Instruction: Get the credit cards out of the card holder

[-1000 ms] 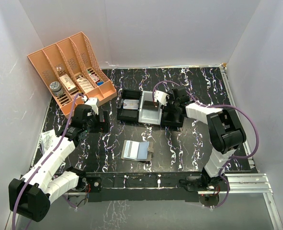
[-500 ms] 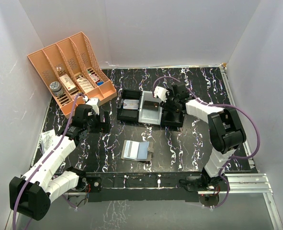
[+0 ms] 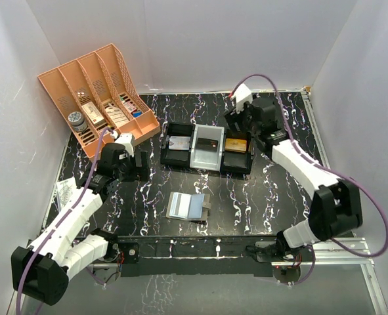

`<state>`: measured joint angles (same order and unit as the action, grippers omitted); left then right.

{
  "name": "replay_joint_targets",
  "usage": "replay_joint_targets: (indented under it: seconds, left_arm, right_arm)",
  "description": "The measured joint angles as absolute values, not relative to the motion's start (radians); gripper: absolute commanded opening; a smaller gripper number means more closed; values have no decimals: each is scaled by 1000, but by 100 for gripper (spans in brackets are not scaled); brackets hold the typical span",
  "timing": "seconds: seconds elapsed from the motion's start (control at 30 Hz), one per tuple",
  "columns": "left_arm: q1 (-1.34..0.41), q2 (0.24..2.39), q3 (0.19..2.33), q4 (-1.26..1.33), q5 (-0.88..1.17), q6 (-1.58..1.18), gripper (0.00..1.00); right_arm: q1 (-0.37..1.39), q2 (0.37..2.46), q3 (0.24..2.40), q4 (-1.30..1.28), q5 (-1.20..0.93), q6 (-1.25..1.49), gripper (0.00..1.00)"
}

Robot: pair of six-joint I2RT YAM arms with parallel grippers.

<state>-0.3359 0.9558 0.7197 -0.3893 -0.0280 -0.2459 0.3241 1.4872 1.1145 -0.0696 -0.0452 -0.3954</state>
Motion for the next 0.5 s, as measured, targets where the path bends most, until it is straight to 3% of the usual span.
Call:
replay_joint_targets:
  seconds: [0.1, 0.13, 0.17, 0.27, 0.5]
  left_arm:
    - [-336, 935, 720, -390, -55, -247, 99]
    - [-336, 928, 720, -390, -64, -247, 99]
    - [-336, 921, 720, -389, -72, -248, 99]
    - [-336, 908, 720, -389, -92, -253, 99]
    - [-336, 919, 720, -390, -98, -262, 99]
  right_arm:
    - [324, 1396, 1114, -47, -18, -237, 80]
    - [324, 1371, 1111, -41, -4, -178, 92]
    - [324, 1351, 1105, -36, 6, -124, 98]
    - [319, 1294, 1090, -65, 14, 78, 98]
    - [311, 1268, 1046, -157, -193, 406, 98]
